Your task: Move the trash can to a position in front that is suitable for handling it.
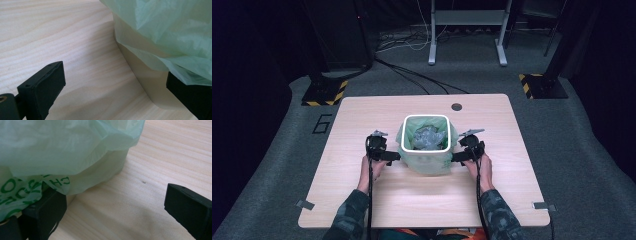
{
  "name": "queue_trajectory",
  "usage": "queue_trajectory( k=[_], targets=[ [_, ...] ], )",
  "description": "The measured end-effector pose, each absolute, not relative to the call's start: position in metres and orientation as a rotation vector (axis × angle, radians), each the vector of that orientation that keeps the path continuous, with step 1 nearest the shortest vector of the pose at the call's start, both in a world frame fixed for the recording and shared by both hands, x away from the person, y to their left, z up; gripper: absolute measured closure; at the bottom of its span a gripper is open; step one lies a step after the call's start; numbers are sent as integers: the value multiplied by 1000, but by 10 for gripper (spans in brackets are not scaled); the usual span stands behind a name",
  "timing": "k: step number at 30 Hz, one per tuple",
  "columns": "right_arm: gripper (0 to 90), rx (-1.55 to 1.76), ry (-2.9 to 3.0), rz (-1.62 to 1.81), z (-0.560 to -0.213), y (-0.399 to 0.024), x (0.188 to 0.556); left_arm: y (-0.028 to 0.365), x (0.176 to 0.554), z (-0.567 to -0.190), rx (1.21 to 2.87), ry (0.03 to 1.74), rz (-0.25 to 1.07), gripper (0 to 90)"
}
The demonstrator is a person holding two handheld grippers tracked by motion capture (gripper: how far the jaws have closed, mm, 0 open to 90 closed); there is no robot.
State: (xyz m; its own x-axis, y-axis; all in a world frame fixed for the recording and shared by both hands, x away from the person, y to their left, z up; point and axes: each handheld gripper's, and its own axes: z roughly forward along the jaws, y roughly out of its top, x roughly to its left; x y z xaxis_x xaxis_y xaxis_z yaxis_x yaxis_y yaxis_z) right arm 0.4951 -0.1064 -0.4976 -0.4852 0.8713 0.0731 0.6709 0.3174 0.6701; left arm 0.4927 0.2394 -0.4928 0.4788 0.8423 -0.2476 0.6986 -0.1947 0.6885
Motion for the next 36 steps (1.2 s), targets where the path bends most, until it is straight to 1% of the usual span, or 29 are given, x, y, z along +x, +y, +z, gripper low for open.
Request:
queue_trajectory(
  k=[3, 20, 30, 31, 36],
  targets=[
    [33, 1387, 2286, 934, -497, -106, 497, 239, 495, -491, 1958, 1275, 246, 21],
    [38, 1416, 2281, 921, -496, -106, 509, 239, 512, -492, 1920, 1307, 208, 22],
    [39, 1439, 2287, 941, -497, -107, 512, 242, 510, -492, 1914, 1303, 194, 0],
    [38, 1435, 2291, 934, -498, -108, 511, 243, 507, -493, 1933, 1289, 218, 0],
    [46, 1457, 2281, 957, -500, -117, 505, 253, 499, -497, 1921, 1304, 209, 1]
  ],
)
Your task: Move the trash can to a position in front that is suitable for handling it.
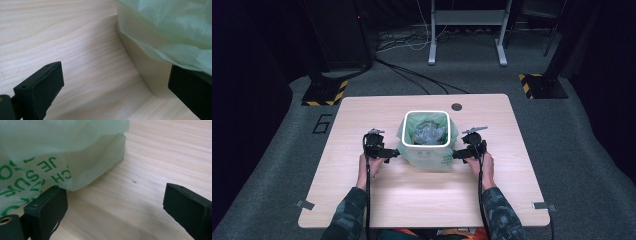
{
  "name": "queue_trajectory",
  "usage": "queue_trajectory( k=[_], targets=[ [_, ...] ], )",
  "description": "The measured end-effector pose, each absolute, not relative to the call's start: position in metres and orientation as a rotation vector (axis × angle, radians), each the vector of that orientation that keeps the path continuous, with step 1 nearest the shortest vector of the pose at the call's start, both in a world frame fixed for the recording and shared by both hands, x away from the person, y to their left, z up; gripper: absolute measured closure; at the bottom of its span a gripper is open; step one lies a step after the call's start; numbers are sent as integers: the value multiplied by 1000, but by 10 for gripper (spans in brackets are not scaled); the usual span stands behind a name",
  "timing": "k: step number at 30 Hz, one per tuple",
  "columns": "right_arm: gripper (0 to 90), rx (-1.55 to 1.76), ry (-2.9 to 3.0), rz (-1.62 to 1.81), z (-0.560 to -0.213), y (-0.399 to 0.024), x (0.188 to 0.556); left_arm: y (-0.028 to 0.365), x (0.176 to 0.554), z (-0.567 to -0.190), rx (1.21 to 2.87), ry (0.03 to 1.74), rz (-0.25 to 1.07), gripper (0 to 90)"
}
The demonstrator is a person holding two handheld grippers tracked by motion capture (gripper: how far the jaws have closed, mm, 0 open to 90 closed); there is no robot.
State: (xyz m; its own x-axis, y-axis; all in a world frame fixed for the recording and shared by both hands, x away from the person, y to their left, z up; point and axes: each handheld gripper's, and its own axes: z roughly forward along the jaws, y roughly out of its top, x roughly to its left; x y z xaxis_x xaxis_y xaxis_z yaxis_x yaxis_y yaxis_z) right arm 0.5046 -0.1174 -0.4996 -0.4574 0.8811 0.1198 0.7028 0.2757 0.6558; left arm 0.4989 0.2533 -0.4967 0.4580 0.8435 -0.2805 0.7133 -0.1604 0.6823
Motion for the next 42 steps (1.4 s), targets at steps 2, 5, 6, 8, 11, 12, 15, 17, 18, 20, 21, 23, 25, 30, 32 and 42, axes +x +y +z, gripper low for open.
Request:
queue_trajectory(
  k=[2, 5, 6, 8, 11, 12, 15, 17, 18, 20, 21, 23, 25, 30, 32, 42],
  targets=[
    [52, 1454, 2278, 966, -500, -120, 503, 255, 498, -497, 1920, 1312, 206, 1],
    [64, 1459, 2266, 981, -498, -130, 499, 261, 495, -498, 1908, 1330, 184, 2],
    [65, 1469, 2264, 983, -498, -132, 498, 263, 493, -498, 1908, 1334, 170, 2],
    [67, 1470, 2261, 990, -497, -137, 495, 265, 491, -498, 1897, 1335, 159, 1],
    [68, 1476, 2254, 1001, -494, -147, 491, 269, 486, -494, 1900, 1335, 164, 1],
    [68, 1476, 2254, 1001, -494, -147, 491, 269, 486, -494, 1900, 1335, 164, 1],
    [68, 1478, 2245, 1019, -491, -154, 488, 272, 484, -491, 1916, 1294, 194, 0],
    [65, 1470, 2246, 1032, -487, -158, 487, 274, 482, -488, 1921, 1284, 214, 0],
    [58, 1472, 2240, 1040, -485, -159, 486, 275, 482, -486, 1917, 1284, 218, 0],
    [38, 1476, 2224, 1065, -481, -161, 486, 276, 481, -484, 1915, 1285, 231, 0],
    [38, 1476, 2224, 1065, -481, -161, 486, 276, 481, -484, 1915, 1285, 231, 0],
    [34, 1464, 2210, 1099, -474, -162, 485, 278, 481, -481, 1922, 1276, 206, 0],
    [12, 1454, 2215, 1115, -468, -161, 485, 279, 481, -478, 1919, 1262, 200, 0],
    [0, 1396, 2237, 1103, -451, -156, 487, 279, 482, -469, 1897, 1246, 190, 0],
    [0, 1373, 2253, 1093, -447, -154, 489, 279, 483, -466, 1898, 1243, 185, 0],
    [0, 1317, 2315, 1058, -427, -149, 495, 277, 492, -438, 1911, 1252, 143, 0]
  ],
)
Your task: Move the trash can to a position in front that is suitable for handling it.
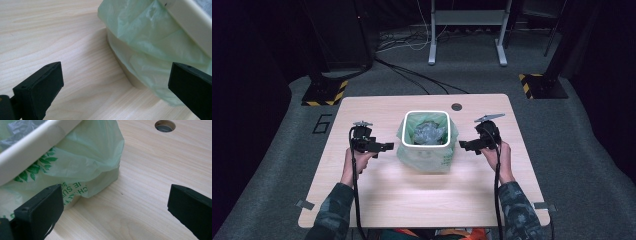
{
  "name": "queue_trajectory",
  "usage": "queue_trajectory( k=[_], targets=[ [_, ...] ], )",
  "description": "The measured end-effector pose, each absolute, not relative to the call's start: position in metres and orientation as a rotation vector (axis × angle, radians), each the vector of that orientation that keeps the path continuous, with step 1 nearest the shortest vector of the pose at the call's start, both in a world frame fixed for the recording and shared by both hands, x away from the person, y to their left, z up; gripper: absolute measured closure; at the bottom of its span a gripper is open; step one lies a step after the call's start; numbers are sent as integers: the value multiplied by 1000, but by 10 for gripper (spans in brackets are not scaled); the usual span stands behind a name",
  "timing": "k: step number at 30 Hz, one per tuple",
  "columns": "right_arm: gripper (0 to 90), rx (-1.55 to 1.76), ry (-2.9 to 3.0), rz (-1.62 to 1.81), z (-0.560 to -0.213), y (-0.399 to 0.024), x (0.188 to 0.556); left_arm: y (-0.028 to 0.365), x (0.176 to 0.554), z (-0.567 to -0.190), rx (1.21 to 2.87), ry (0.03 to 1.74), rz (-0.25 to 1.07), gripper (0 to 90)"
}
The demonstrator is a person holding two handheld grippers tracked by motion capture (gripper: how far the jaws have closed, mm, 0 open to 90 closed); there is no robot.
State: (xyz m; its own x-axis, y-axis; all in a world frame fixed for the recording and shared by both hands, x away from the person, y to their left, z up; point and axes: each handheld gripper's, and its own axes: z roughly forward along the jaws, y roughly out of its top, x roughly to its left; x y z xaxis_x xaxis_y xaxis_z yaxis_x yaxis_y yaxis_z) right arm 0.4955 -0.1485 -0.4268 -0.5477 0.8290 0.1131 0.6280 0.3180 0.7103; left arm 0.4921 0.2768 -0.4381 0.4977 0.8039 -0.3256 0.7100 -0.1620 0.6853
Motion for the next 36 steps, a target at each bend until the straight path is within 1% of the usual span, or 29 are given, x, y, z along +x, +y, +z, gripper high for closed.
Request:
queue_trajectory(
  k=[3, 4, 13, 26, 27, 28, 36],
  targets=[
    [0, 1324, 2307, 1066, -421, -148, 497, 275, 495, -432, 1908, 1252, 148, 0],
    [18, 1338, 2301, 1076, -419, -149, 497, 274, 495, -430, 1906, 1250, 151, 2],
    [63, 1326, 2293, 1094, -401, -146, 502, 266, 503, -410, 1910, 1217, 202, 8],
    [104, 1312, 2293, 1098, -384, -133, 506, 259, 506, -395, 1894, 1202, 200, 15],
    [108, 1314, 2288, 1104, -382, -133, 507, 258, 506, -393, 1883, 1204, 203, 23],
    [115, 1315, 2280, 1119, -378, -130, 507, 259, 507, -391, 1868, 1197, 195, 51],
    [125, 1284, 2296, 1100, -374, -119, 511, 252, 511, -386, 1868, 1166, 192, 59]
  ],
)
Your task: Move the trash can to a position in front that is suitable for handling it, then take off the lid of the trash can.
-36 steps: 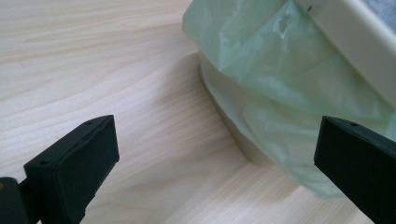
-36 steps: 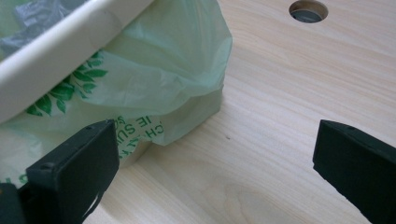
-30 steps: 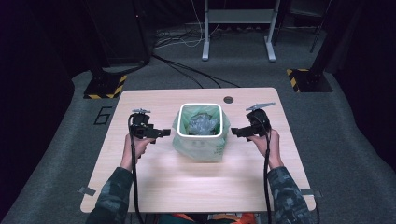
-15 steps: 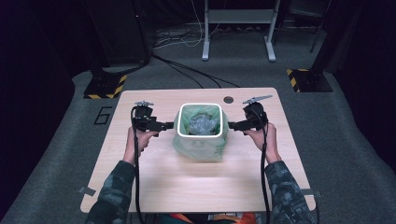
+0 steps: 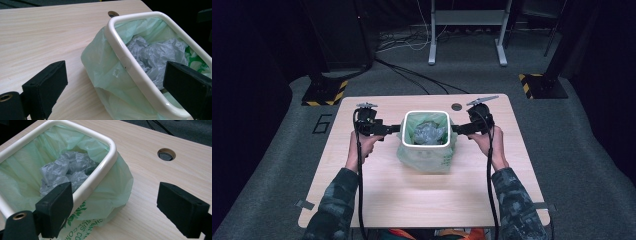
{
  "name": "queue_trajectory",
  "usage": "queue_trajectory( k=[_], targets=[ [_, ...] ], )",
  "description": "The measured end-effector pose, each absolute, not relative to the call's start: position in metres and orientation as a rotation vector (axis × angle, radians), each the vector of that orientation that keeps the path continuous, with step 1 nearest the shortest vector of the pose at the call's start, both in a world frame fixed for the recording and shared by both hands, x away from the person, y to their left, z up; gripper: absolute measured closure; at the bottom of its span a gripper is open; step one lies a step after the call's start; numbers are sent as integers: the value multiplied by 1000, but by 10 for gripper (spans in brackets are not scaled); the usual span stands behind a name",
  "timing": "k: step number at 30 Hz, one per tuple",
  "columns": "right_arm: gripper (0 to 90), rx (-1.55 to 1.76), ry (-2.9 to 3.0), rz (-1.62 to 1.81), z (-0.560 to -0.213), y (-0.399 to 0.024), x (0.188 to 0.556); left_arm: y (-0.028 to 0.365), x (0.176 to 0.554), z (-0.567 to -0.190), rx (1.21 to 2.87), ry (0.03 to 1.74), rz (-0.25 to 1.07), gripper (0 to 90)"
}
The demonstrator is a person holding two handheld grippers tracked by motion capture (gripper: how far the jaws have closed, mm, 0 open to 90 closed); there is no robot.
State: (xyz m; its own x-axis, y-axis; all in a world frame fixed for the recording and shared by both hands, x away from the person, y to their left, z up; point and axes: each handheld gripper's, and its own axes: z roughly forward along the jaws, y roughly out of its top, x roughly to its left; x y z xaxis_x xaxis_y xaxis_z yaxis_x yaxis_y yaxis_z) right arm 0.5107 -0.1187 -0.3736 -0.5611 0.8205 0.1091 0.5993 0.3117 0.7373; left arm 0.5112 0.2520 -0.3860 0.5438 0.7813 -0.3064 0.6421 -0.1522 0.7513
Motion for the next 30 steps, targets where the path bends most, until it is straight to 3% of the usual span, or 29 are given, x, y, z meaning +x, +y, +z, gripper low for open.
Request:
queue_trajectory(
  k=[18, 30],
  targets=[
    [143, 1310, 2330, 1106, -379, -104, 519, 231, 519, -388, 1912, 1135, 164, 111],
    [299, 1340, 2358, 1113, -390, -94, 528, 217, 532, -402, 1908, 1164, 148, 318]
  ],
)
